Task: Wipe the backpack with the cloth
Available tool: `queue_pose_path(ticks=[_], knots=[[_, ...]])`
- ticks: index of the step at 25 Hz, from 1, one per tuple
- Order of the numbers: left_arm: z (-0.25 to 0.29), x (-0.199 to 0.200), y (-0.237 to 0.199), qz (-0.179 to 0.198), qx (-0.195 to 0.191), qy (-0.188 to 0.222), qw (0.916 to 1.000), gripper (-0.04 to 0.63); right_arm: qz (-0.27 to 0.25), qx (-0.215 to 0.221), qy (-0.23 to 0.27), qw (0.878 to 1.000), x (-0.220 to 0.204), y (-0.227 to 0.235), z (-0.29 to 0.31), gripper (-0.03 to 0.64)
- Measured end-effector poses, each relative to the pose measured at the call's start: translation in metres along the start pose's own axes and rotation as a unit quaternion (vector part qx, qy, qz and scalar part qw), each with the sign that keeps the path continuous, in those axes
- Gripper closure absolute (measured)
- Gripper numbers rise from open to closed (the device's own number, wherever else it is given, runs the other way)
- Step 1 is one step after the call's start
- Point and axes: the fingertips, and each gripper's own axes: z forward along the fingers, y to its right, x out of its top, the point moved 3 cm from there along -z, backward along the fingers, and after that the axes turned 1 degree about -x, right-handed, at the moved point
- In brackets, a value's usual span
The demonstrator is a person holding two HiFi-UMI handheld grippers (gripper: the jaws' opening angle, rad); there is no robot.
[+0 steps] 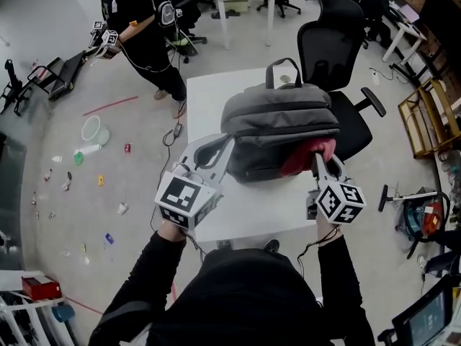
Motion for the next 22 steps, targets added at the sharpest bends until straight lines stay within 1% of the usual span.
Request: queue_pose_path(ticks=[3,5,7,9,12,14,16,19,22], knots=[[0.003,0.000,0.002,0.000,0.011,0.000,0.9999,0.566,0.028,-0.049,0.034,0.998,0.018,0.050,-0.019,0.551],[0.004,0.000,0.003,0.000,0.017,-0.001,0.9998,0.566,0.038,-0.069,0.046,0.996,0.024,0.072,-0.024,0.551],[0.008,0.000,0.002,0.001,0.021,-0.001,0.9998,0.566,0.040,-0.067,0.045,0.996,0.027,0.081,-0.018,0.551],[0.013,0.000,0.001,0.001,0.024,-0.002,0.9997,0.566,0.036,-0.053,0.036,0.997,0.025,0.078,-0.005,0.551],[0.009,-0.005,0.004,0.001,0.023,-0.007,0.9997,0.566,0.036,-0.035,0.015,0.999,0.006,0.056,0.000,0.551],[0.002,-0.006,0.009,0.007,0.015,-0.010,0.9998,0.566,0.040,-0.025,-0.001,0.999,-0.009,0.036,-0.004,0.551],[0.000,-0.002,0.010,0.017,0.007,-0.011,0.9998,0.566,0.037,-0.006,-0.014,0.999,-0.018,0.012,0.001,0.551],[-0.002,0.001,0.009,0.027,-0.004,-0.017,0.9995,0.566,0.019,0.040,-0.036,0.998,-0.031,-0.038,0.017,0.551],[-0.009,0.001,0.011,0.033,-0.021,-0.022,0.9990,0.565,-0.007,0.093,-0.057,0.994,-0.048,-0.101,0.025,0.551]])
